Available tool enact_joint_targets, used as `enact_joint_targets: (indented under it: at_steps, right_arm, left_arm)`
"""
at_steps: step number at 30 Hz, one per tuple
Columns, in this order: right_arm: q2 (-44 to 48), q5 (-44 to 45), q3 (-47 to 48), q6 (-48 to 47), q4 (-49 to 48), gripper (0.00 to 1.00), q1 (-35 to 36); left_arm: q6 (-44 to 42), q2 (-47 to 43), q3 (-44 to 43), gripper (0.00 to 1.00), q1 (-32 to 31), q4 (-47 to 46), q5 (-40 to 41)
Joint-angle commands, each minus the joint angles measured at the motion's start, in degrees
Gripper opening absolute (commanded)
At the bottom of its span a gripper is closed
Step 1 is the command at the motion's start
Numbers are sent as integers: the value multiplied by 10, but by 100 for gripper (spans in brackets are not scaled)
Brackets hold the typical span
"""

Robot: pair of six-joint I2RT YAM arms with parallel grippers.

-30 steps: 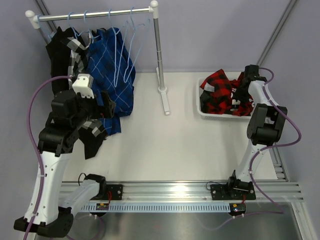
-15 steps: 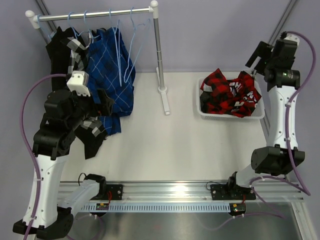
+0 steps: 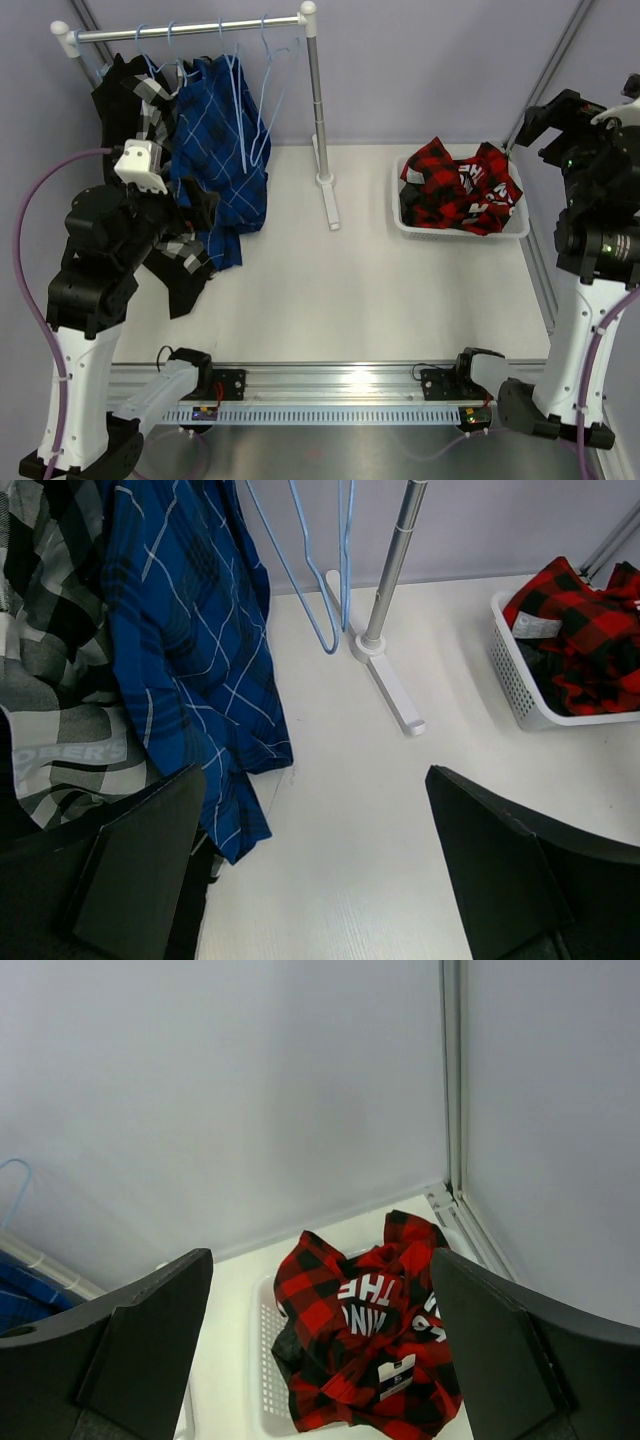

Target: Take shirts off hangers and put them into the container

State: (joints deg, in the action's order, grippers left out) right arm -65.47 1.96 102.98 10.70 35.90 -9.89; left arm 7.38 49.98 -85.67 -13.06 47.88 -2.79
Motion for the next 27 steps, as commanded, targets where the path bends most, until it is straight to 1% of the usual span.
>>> enact_joint_targets:
  at_steps: [1,4,7,9,10,11,13,15,18,19,20,23,27]
  right_arm:
    - [48,-39,-26,-1,-36,99,4]
    - [92,-77,-59,15,-55,99,7]
    - [124,-118,-94,33,-73,99,25]
    - [151,-148,-137,54,-86,100,39]
    - [159,-155,-150,54,-96,100,44]
    - [169,-156,-163,56,-100,99,51]
    - [193,-159,-200,49,-106,99,71]
    - [210,-157,-225,43,-102,99,89]
    - [213,-173,-230,37,-79,99,101]
    - [213,-175,-232,36,-68,99,122]
    - [214,-185,-234,33,-65,99,126]
    - [229,-192,-257,26,-72,99,136]
    - [232,-194,-270,11,-62,100,138]
  left_arm:
    - [-4,-2,-23,99,-2,-6,25]
    - [6,10,-37,99,-2,-7,65]
    - [17,42,-63,99,-2,-7,84]
    - [25,65,-103,99,-2,-7,91]
    - [26,95,-119,99,-2,-9,95]
    - [26,110,-150,99,-2,-10,100]
    - [21,161,-181,99,-2,-24,115]
    - [14,194,-224,99,-1,-41,124]
    - [8,261,-285,96,3,-79,141]
    - [9,277,-297,93,8,-101,143]
    - [9,305,-307,92,16,-115,144]
    - [6,339,-312,87,36,-177,149]
    - [3,424,-345,83,65,-193,135]
